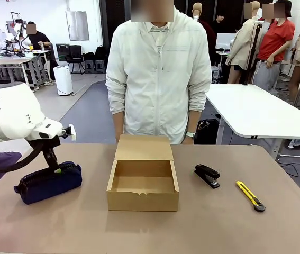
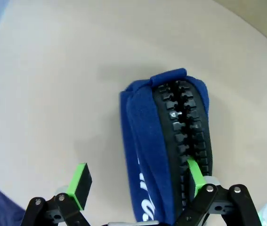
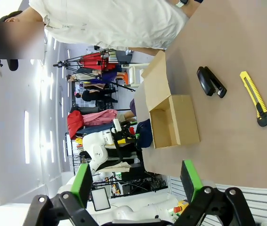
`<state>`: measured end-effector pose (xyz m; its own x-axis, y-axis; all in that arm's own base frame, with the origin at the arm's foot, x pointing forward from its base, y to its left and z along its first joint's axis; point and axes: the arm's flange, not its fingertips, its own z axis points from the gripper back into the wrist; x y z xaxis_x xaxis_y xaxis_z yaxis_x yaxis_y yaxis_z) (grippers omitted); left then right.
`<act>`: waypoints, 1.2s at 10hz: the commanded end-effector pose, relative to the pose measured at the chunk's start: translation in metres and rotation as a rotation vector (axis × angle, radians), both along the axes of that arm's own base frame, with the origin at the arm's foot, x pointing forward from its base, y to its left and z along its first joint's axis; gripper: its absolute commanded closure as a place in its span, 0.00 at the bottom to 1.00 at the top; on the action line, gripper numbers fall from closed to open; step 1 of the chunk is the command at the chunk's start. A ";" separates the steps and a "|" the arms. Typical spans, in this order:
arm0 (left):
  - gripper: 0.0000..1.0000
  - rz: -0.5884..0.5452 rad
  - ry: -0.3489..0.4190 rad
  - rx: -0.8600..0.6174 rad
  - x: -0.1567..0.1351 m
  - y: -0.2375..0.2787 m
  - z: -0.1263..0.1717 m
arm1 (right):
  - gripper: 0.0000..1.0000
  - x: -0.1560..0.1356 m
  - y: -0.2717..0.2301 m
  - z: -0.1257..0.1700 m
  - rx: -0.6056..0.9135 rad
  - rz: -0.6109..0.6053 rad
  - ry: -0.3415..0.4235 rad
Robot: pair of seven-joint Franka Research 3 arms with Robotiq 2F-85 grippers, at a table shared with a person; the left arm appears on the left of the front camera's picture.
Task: Pack the items into the box.
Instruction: Pick up the item specified by the human and place it in the Mailer Box.
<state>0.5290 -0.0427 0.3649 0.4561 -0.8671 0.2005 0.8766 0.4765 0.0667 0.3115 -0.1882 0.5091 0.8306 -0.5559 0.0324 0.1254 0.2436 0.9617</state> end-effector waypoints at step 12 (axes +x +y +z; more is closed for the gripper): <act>1.00 0.022 0.205 -0.027 0.019 0.021 -0.023 | 0.00 0.001 0.000 0.003 0.005 0.003 -0.014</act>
<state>0.5480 -0.0224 0.3386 0.5002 -0.8557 0.1329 0.8653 0.4880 -0.1145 0.3115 -0.1883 0.5090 0.8305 -0.5560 0.0321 0.1258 0.2434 0.9617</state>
